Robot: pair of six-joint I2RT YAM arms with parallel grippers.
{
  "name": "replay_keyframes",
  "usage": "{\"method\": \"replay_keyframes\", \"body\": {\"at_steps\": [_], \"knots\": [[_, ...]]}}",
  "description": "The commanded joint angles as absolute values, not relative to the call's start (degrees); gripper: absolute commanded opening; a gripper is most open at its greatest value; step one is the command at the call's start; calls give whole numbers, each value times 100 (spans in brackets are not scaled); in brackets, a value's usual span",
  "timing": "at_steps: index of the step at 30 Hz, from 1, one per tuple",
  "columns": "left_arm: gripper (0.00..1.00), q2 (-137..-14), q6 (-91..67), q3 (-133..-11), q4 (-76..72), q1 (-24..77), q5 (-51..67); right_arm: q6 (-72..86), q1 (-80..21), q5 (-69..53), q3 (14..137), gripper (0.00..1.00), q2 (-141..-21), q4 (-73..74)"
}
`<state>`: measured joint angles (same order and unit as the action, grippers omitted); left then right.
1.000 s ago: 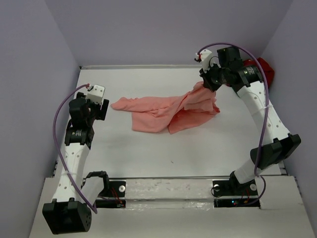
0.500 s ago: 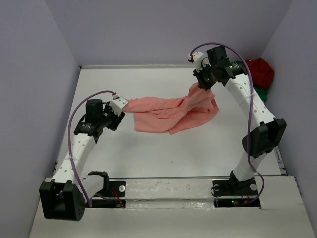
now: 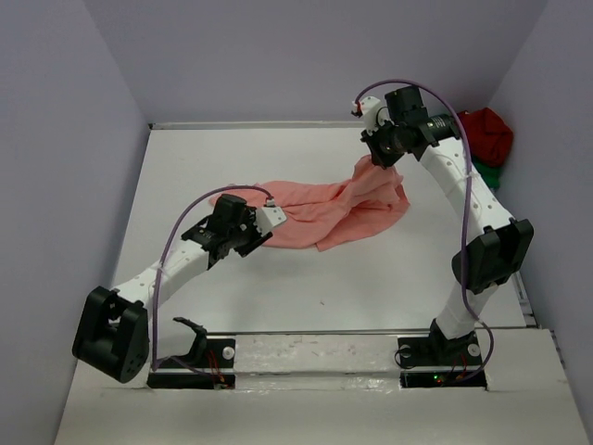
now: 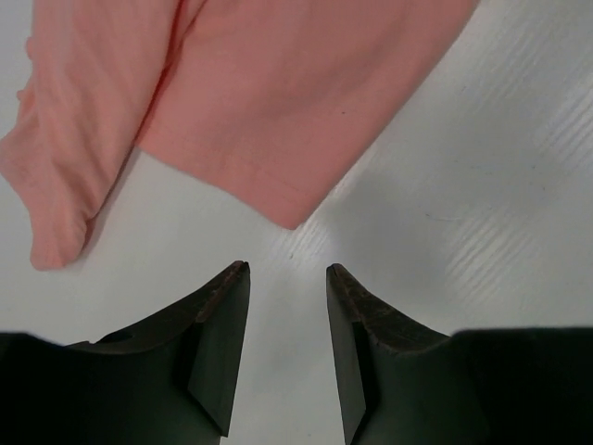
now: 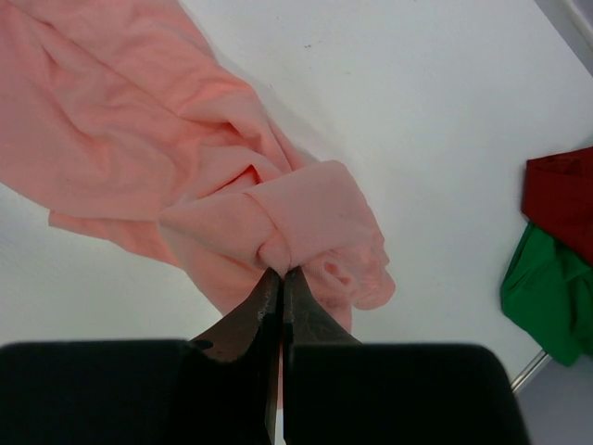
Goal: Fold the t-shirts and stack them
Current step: Flatten out the tshirt
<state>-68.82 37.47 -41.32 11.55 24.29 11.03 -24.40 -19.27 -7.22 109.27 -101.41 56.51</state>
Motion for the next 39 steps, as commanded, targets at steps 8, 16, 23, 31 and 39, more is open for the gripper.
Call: {"method": "replay_keyframes", "body": {"at_steps": [8,16,23,31,39], "knots": [[51,-7128,3964,-3762,536,3058,264,-2382,-1986,-650,11127,0,-10178,5537],[56,-7391,4087,-3560,44,3269,-176,-2391,-1986,-633,10978,0,-10125,5537],[63,-7664,4166,-3639,44,3340,-106,-2417,-1986,-589,10951,0,-10151,5528],[68,-7822,4184,-3691,-113,3489,-149,-2417,-1986,-598,10942,0,-10187,5537],[67,-8006,4166,-3595,-421,3647,-421,-2452,-1986,-624,10890,0,-10213,5546]]}}
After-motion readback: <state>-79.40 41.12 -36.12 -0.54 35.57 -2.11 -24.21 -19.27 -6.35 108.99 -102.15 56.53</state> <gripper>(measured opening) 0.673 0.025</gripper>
